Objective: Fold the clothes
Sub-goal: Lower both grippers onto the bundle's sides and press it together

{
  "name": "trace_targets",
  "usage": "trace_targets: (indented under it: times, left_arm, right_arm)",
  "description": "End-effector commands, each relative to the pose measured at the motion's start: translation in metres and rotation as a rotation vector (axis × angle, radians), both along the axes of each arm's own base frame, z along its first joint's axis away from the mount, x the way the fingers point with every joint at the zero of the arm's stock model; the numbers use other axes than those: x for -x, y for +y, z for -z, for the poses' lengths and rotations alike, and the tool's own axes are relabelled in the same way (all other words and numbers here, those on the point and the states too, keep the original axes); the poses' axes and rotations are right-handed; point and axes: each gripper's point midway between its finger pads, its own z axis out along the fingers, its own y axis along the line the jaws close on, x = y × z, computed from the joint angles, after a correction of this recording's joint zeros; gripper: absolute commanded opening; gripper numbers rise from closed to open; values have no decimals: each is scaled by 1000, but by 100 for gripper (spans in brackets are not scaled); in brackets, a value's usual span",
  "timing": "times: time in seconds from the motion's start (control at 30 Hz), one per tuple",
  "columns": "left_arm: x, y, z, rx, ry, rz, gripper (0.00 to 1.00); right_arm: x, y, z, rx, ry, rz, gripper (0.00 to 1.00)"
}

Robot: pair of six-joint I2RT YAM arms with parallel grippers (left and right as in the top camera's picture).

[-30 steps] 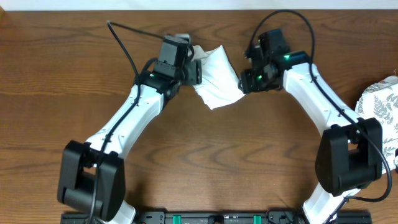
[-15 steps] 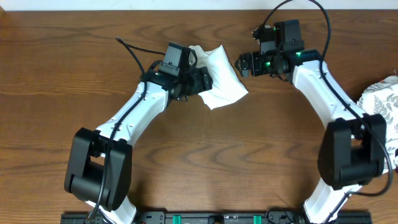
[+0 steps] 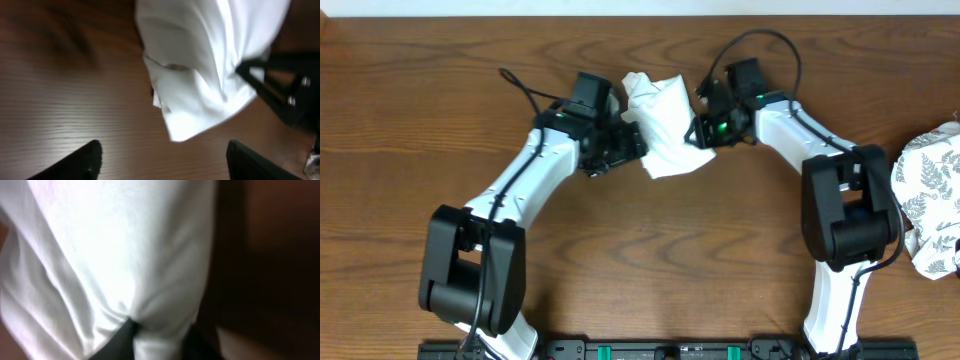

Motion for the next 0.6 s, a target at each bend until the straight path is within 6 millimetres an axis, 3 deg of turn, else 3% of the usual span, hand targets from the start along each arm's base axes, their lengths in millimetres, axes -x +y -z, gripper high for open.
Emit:
trace_targets:
  times: [0.0, 0.13, 0.23, 0.3, 0.43, 0.57]
  left_arm:
    - [-5, 25, 0, -27, -16, 5, 78]
    - [-11, 63, -2, -38, -9, -64, 78]
    - [-11, 90, -6, -40, 4, -117, 78]
    - [-9, 97, -6, -35, 7, -106, 78]
    - [4, 98, -3, -46, 44, -57, 78]
    - [16, 93, 1, -50, 88, -38, 79]
  right_arm:
    - [34, 31, 1, -45, 95, -81, 20]
    - [78, 63, -5, -102, 176, -235, 23]
    - [94, 75, -11, -88, 148, -340, 45]
    - [89, 70, -12, -15, 94, -352, 56]
    - [60, 37, -19, 180, -14, -240, 64]
    - [38, 13, -35, 215, -75, -155, 73]
